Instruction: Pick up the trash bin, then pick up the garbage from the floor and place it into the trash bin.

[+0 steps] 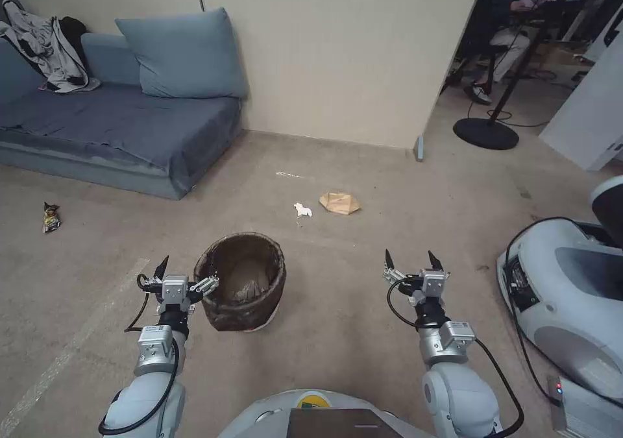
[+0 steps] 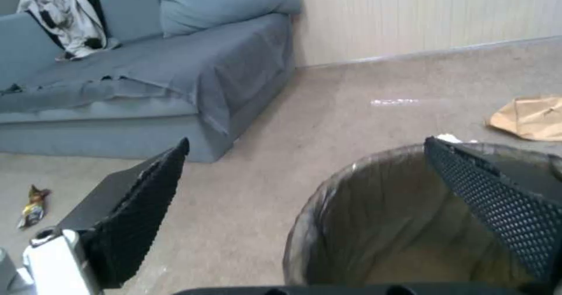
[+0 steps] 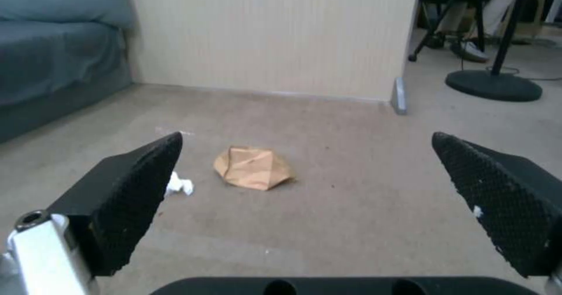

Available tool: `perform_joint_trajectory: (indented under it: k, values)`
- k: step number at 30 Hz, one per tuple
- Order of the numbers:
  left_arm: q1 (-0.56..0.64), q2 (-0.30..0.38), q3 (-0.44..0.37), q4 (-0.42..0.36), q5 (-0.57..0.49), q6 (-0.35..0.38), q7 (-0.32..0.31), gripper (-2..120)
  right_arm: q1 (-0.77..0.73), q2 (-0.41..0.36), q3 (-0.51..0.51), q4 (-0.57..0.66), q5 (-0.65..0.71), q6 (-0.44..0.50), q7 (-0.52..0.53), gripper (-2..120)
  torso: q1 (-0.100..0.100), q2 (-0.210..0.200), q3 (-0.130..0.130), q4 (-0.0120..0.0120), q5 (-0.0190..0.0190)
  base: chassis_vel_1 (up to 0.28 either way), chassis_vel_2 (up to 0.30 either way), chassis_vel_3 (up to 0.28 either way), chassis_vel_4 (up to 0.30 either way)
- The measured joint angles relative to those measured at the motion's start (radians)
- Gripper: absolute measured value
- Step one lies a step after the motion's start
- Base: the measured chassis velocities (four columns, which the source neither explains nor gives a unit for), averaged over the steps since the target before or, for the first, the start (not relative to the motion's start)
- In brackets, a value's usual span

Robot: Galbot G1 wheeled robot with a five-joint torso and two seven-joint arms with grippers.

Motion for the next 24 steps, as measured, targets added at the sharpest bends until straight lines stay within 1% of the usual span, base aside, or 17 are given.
perform_joint_trajectory:
  k: [7,10,11,12,15,16,20,21,22,24]
  values:
    - [0.0,0.0,0.0,-0.007,-0.011,0.019,0.0,100,0.003,0.0,-0.004,-0.002,0.004,0.007,0.002,100,0.0,0.0,0.0,0.0001,0.0001,-0.075,0.082,0.084,-0.081]
    - [0.003,0.001,-0.001,-0.018,-0.027,0.06,0.0,100,0.005,0.0,-0.005,-0.002,0.004,0.007,0.005,100,0.0,0.0,0.0,0.0001,0.0,-0.006,0.018,0.013,-0.01]
    - [0.005,0.0,-0.002,-0.029,-0.034,0.088,0.0,100,0.006,-0.001,-0.005,-0.002,0.003,0.006,0.006,100,0.0,0.0,0.0,0.0001,0.0,0.0,0.0,0.0,0.0]
    - [0.005,0.0,-0.002,-0.029,-0.034,0.088,0.0,100,0.006,-0.001,-0.005,-0.002,0.003,0.006,0.006,100,0.0,0.0,0.0,0.0001,0.0,0.0,0.0,0.0,0.0]
    - [0.009,0.0,-0.003,-0.056,-0.052,0.166,0.0,100,0.008,-0.002,-0.005,-0.002,0.003,0.005,0.008,100,0.0,0.0,0.0,0.0,0.0,0.0,0.0,0.0,0.0]
    - [0.009,0.0,-0.003,-0.056,-0.052,0.166,0.0,100,0.008,-0.002,-0.005,-0.002,0.003,0.005,0.008,100,0.0,0.0,0.0,0.0,0.0,0.0,0.0,0.0,0.0]
    - [-0.014,0.001,-0.006,-0.087,-0.099,0.301,-0.002,100,0.011,-0.003,-0.006,-0.011,0.004,0.006,0.009,100,0.0,0.0,0.0,0.0,0.0001,0.0,0.0,0.0,0.0]
    - [-0.014,0.001,-0.006,-0.087,-0.099,0.301,-0.002,100,0.011,-0.003,-0.006,-0.011,0.004,0.006,0.009,100,0.0,0.0,0.0,0.0,0.0001,0.0,0.0,0.0,0.0]
    - [-0.026,0.003,-0.011,-0.093,-0.111,0.357,-0.002,100,0.011,-0.003,-0.006,-0.013,0.005,0.006,0.01,100,0.0,0.0,0.0,0.0,0.0001,0.0,0.0,0.0,0.0]
    - [-0.056,0.008,-0.018,-0.095,-0.13,0.437,-0.001,100,0.011,-0.003,-0.007,-0.015,0.006,0.007,0.011,100,0.0,0.0,0.0,0.0001,0.0,0.0,0.0,0.0,0.0]
